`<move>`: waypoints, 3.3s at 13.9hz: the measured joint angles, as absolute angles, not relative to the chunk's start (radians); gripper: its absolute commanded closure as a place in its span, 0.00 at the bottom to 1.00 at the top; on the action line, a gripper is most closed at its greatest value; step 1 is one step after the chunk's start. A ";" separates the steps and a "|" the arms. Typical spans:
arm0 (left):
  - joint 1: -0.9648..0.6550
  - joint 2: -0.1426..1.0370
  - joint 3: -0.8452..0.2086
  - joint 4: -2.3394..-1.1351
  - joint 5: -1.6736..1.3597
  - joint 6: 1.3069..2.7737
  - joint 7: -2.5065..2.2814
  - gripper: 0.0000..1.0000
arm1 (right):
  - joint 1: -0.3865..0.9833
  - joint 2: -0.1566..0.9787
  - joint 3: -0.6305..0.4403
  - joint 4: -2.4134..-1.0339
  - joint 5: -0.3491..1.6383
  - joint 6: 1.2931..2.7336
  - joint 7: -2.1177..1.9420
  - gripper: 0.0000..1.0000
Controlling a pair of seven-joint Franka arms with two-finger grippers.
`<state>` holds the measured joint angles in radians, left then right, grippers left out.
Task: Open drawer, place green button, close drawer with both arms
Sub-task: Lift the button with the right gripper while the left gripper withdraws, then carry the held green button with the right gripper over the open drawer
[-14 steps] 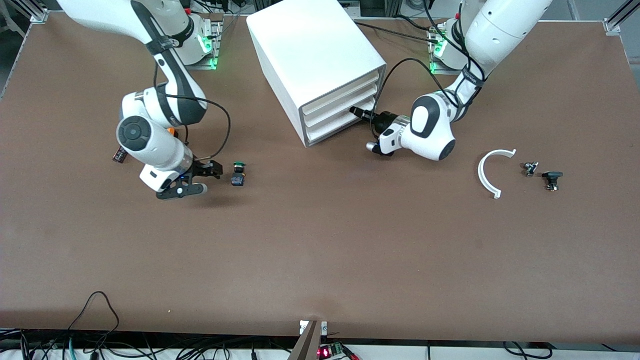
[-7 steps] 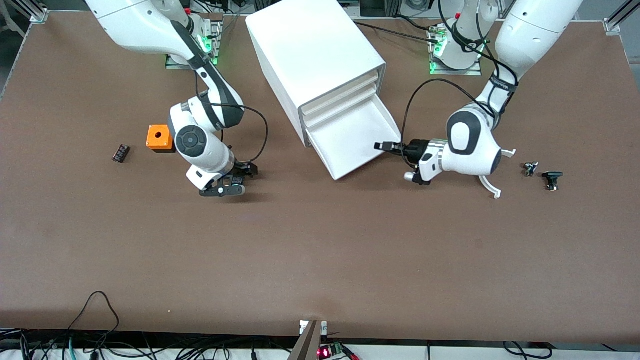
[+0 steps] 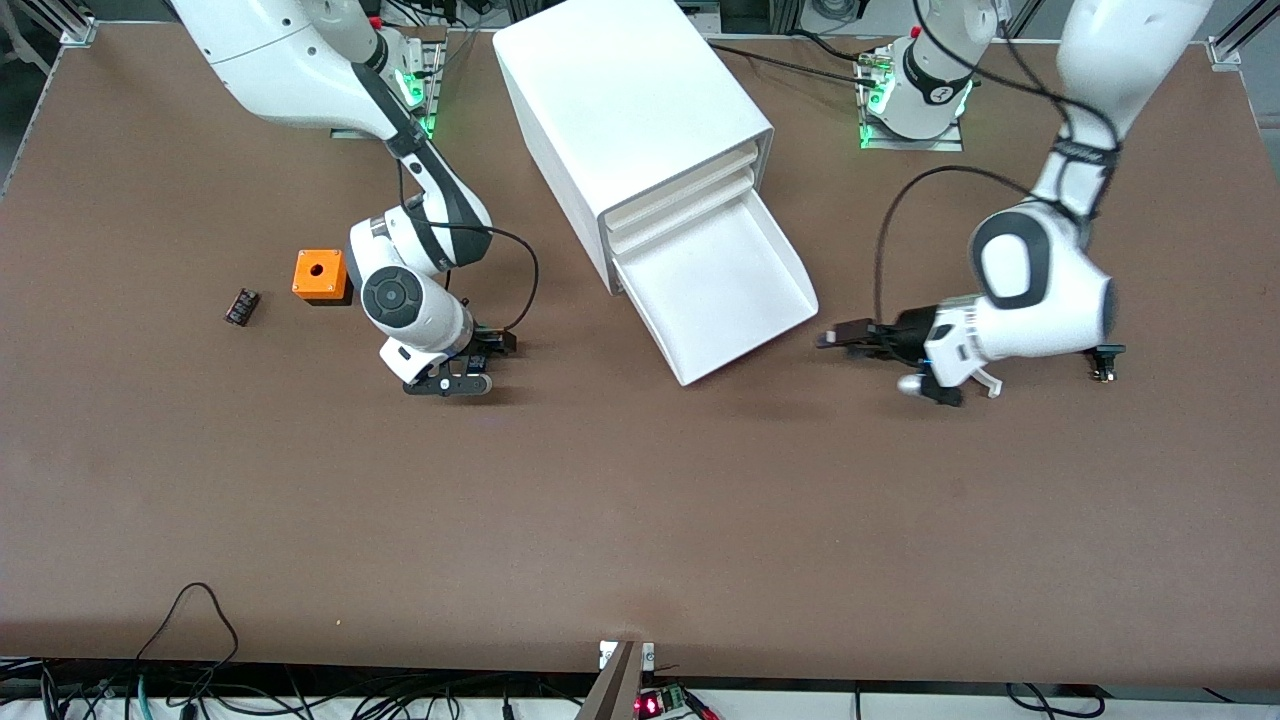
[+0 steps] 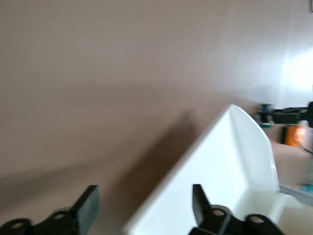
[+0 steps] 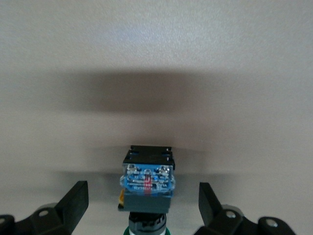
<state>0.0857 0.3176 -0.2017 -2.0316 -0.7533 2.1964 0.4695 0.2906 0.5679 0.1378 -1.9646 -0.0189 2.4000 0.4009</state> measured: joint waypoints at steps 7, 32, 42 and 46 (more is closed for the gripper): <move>0.150 -0.014 -0.144 -1.942 -0.305 2.011 0.418 0.00 | 0.291 0.567 0.138 -1.958 -0.020 2.400 0.405 0.67; 0.127 -0.027 -0.151 -1.730 0.012 1.661 0.030 0.00 | 0.510 0.623 0.309 -1.379 -0.020 2.267 -0.607 0.66; 0.126 -0.027 -0.152 -1.730 0.012 1.661 0.028 0.00 | 0.685 0.729 0.316 -1.370 -0.113 2.204 -0.725 0.66; 0.127 -0.027 -0.152 -1.730 0.012 1.661 0.028 0.00 | 0.724 0.729 0.317 -1.360 -0.114 2.153 -0.748 0.65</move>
<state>0.1265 -0.0266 -0.1518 -1.7298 0.0117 1.6607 0.0277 0.7239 0.7290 0.3166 -1.3600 -0.1138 2.1532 -0.7476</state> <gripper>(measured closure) 0.000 0.573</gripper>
